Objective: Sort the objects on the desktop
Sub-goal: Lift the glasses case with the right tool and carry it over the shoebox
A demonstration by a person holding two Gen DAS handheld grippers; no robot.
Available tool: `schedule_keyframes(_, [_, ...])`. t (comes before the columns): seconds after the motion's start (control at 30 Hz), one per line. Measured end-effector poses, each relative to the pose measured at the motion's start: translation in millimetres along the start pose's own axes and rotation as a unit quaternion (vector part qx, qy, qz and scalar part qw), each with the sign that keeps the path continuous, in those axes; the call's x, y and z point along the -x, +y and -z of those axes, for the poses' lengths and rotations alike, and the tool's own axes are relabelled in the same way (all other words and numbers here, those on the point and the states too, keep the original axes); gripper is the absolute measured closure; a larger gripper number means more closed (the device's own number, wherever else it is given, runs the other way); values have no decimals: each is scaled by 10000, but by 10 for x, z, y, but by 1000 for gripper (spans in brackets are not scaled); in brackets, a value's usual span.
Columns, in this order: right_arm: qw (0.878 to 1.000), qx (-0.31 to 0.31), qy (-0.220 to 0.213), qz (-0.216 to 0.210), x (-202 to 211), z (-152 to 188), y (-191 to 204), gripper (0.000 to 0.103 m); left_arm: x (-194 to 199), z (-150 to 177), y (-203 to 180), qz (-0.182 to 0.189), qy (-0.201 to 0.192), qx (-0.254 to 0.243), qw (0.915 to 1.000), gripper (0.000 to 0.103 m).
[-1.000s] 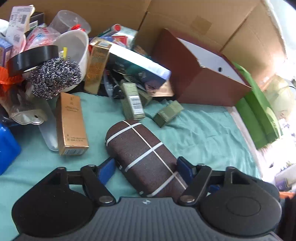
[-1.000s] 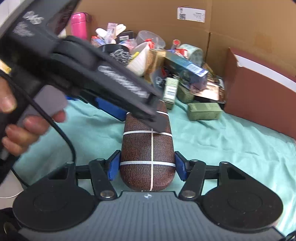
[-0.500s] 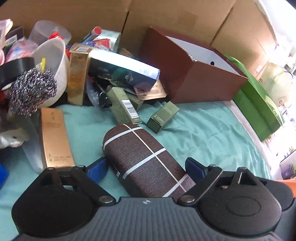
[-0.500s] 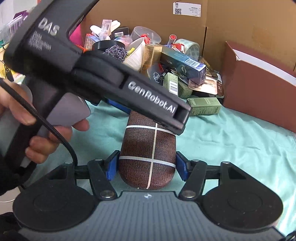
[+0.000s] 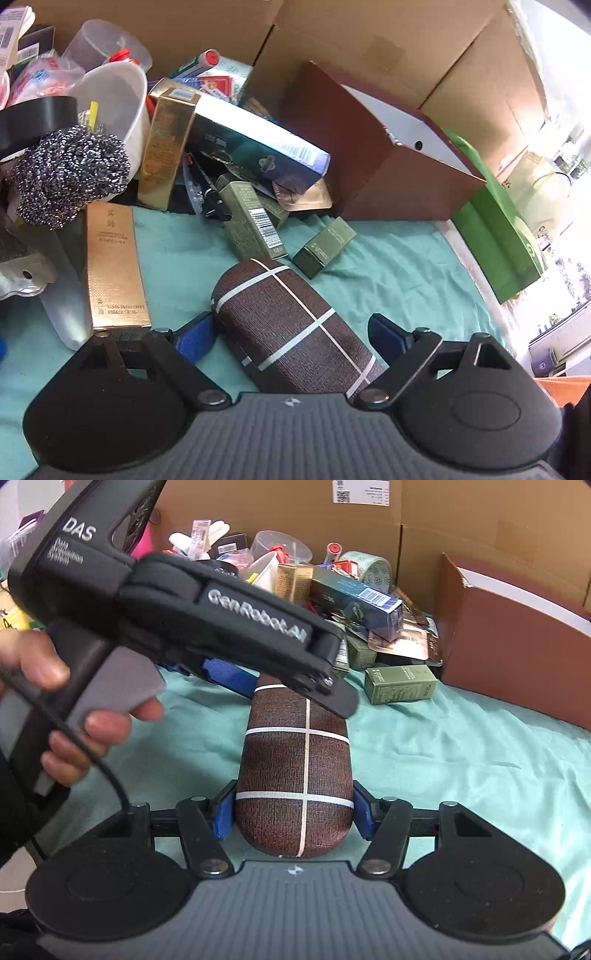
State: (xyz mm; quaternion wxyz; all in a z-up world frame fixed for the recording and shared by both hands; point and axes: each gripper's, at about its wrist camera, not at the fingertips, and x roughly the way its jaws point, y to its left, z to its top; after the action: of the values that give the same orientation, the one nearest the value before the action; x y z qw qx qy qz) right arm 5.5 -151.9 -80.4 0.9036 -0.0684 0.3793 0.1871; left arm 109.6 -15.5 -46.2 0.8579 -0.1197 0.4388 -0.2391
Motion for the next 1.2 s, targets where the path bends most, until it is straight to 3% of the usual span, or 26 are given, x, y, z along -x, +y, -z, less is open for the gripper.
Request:
schedule_keyframes(0.07, [10000, 10, 4, 34, 8, 2, 3, 43, 20, 8, -83, -163, 97, -90, 9998, 19])
schedule_keyframes(0.2, [10000, 4, 5, 27, 18, 12, -7, 43, 36, 87, -184, -81, 324, -203, 9992, 17])
schedule_keyframes(0.37, [10000, 34, -32, 77, -21, -1, 6, 42, -44, 92, -264, -235, 285, -398, 9985, 12])
schedule_keyframes(0.67, [9997, -173, -163, 81, 41, 31, -85, 43, -15, 46, -263, -129, 199, -150, 9996, 23])
schedule_keyframes(0.9, [9981, -80, -533, 300, 266, -38, -171, 43, 104, -116, -503, 3, -17, -365, 9993, 23])
schedule_keyframes(1.2, [9879, 49, -1325, 803, 657, -436, -575, 43, 253, -683, -1099, 174, -679, -970, 9928, 23])
